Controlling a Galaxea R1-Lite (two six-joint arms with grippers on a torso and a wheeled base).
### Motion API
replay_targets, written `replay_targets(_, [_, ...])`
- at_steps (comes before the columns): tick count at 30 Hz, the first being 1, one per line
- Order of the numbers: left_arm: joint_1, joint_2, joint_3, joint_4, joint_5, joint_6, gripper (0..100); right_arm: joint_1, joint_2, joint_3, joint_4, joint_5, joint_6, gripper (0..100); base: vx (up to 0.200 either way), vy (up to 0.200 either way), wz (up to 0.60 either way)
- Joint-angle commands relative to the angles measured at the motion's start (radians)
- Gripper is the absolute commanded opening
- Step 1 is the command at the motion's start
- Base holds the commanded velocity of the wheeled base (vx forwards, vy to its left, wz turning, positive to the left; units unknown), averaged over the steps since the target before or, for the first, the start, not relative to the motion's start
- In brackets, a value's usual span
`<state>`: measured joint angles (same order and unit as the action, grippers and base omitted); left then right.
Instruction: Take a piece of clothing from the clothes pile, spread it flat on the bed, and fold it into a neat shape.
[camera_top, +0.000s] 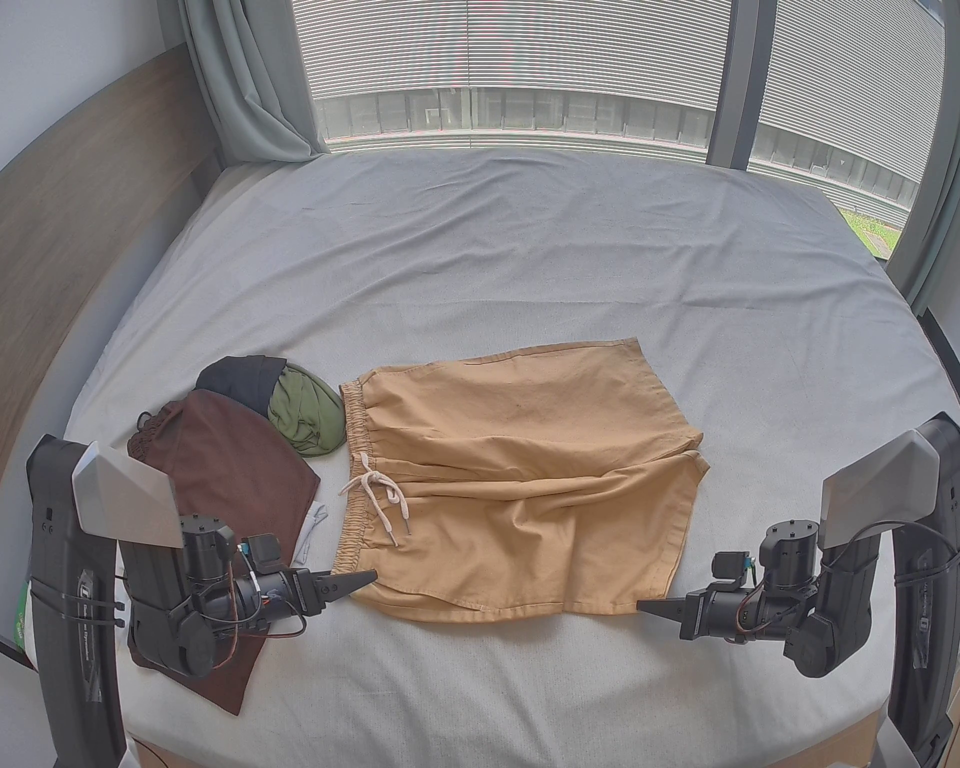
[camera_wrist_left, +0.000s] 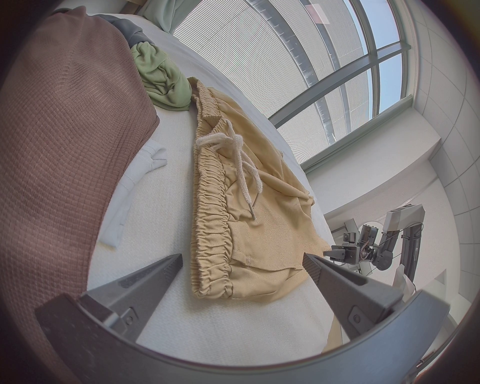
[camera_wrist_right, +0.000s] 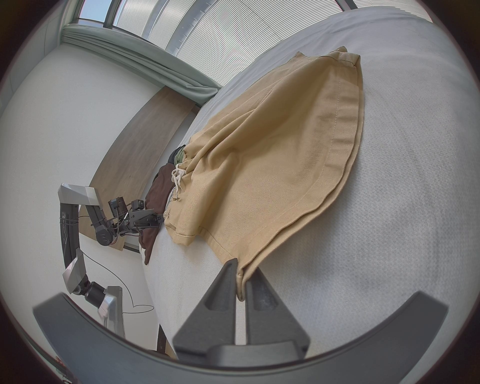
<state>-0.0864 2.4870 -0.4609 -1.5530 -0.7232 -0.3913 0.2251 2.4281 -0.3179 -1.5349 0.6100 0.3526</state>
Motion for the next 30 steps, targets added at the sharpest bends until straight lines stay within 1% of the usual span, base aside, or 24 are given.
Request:
replay_targets(1, [-0.003,0.010,-0.005,0.001,0.001,-0.001,100,0.000,0.002,0.002,-0.001,0.001,0.000,0,0.000,0.000,0.00])
replay_targets(2, [-0.003,0.010,-0.005,0.001,0.001,-0.001,0,0.000,0.002,0.002,-0.001,0.001,0.000,0,0.000,0.000,0.00])
replay_targets(16, [-0.003,0.020,0.001,0.001,0.001,0.008,0,-0.007,-0.012,0.040,0.001,0.001,-0.015,0,0.000,0.000,0.00])
replay_targets(19, [-0.003,0.020,0.001,0.001,0.001,0.011,0,-0.020,-0.020,0.056,0.001,0.001,-0.032,0,0.000,0.000,0.00])
replay_targets(21, [-0.003,0.020,0.001,-0.001,0.001,0.011,0,-0.041,-0.041,0.089,0.004,0.001,-0.061,0,0.000,0.000,0.00])
replay_targets(27, [-0.001,0.020,0.001,-0.001,0.001,0.012,0,-0.070,-0.061,0.125,0.006,0.001,-0.070,0,0.000,0.000,0.00])
replay_targets(30, [-0.001,0.020,0.002,-0.001,0.001,0.014,0,-0.098,-0.080,0.166,0.006,0.001,-0.089,0,0.000,0.000,0.00])
